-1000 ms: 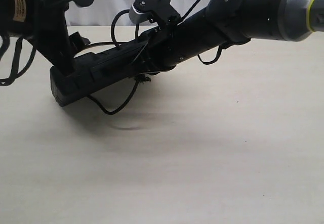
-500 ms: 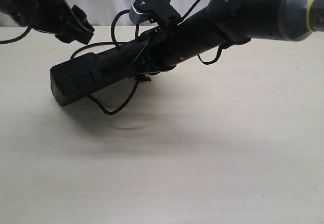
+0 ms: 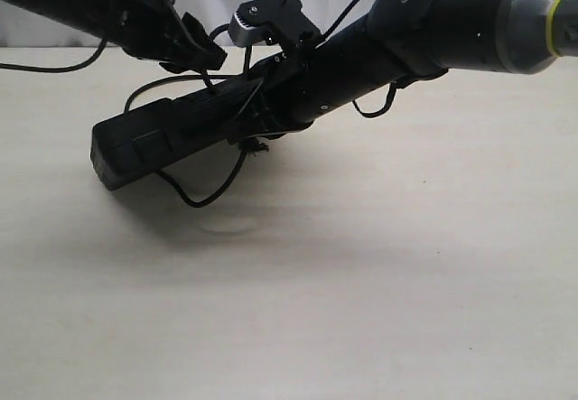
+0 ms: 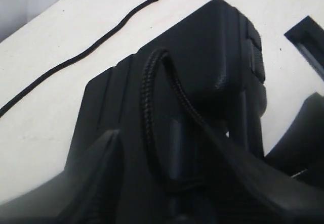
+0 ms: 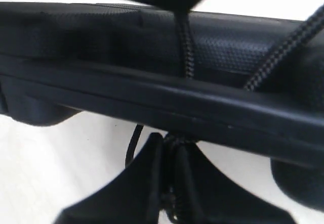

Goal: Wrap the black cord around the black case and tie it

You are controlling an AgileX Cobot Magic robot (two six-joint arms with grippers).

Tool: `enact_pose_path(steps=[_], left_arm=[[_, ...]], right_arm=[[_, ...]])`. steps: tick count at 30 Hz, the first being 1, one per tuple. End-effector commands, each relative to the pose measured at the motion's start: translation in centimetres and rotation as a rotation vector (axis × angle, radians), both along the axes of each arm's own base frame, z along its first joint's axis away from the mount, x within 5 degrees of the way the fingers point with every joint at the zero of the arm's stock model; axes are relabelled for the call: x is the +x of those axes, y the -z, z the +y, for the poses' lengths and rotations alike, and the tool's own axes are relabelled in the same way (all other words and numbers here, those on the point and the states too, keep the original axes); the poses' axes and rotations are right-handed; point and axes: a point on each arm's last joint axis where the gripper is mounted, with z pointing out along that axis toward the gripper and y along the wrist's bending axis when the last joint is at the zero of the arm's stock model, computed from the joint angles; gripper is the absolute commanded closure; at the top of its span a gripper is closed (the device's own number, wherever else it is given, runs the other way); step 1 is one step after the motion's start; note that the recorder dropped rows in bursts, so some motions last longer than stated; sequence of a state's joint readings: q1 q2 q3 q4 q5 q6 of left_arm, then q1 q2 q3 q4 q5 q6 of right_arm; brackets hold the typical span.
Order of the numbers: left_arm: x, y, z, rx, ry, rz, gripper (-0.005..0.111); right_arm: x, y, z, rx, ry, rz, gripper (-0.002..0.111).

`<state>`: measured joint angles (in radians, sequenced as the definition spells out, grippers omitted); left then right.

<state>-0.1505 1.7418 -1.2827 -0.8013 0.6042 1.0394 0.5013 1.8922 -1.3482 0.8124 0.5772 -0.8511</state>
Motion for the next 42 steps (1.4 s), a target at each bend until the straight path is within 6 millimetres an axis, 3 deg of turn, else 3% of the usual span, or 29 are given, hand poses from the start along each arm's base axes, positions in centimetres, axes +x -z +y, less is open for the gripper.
enact_pose_path(steps=[1, 3, 5, 6, 7, 12, 14, 22, 31, 35, 39, 42], left_arm=[[0.9, 0.9, -0.6, -0.047, 0.038, -0.038, 0.061], [1.0, 0.8, -0.7, -0.054, 0.044, -0.05, 0.069], [0.9, 0.6, -0.8, -0.058, 0.053, -0.05, 0.089], [0.8, 0.6, -0.8, -0.056, 0.059, -0.047, 0.103], [0.8, 0.5, -0.8, -0.057, 0.061, -0.047, 0.107], [0.6, 0.0, -0.7, -0.058, 0.06, -0.062, 0.107], [0.4, -0.6, -0.7, -0.06, 0.06, -0.077, 0.107], [-0.3, -1.5, -0.9, -0.088, 0.089, -0.07, 0.107], [-0.9, -1.3, -1.3, -0.111, 0.149, -0.017, 0.107], [-1.0, -1.3, -1.4, -0.115, 0.158, -0.009, 0.107], [-1.0, -1.3, -1.4, -0.114, 0.155, -0.012, 0.107], [-0.7, -1.4, -1.2, -0.106, 0.131, -0.032, 0.107]], right_arm=[[0.1, -0.3, 0.0, -0.002, -0.005, -0.021, 0.104], [0.1, -0.3, -0.1, -0.023, -0.013, -0.037, 0.104], [0.4, -0.3, -0.2, -0.024, 0.008, -0.056, 0.102], [0.5, -0.3, -0.2, -0.021, 0.02, -0.06, 0.097], [0.5, -0.3, -0.2, -0.016, 0.03, -0.051, 0.093], [0.0, -0.6, -0.4, -0.024, 0.044, 0.003, 0.059], [-0.4, -0.8, -0.8, -0.071, 0.021, 0.01, 0.052], [-2.1, -3.2, -3.5, -0.314, 0.021, 0.018, 0.05], [-3.6, -5.0, -4.5, -0.298, -0.015, -0.131, 0.05], [-4.4, -3.5, -5.1, -0.215, 0.028, -0.292, 0.05], [-5.8, 0.1, -5.6, -0.224, 0.061, -0.425, 0.05], [-6.7, 2.0, -5.1, -0.269, 0.039, -0.431, 0.05]])
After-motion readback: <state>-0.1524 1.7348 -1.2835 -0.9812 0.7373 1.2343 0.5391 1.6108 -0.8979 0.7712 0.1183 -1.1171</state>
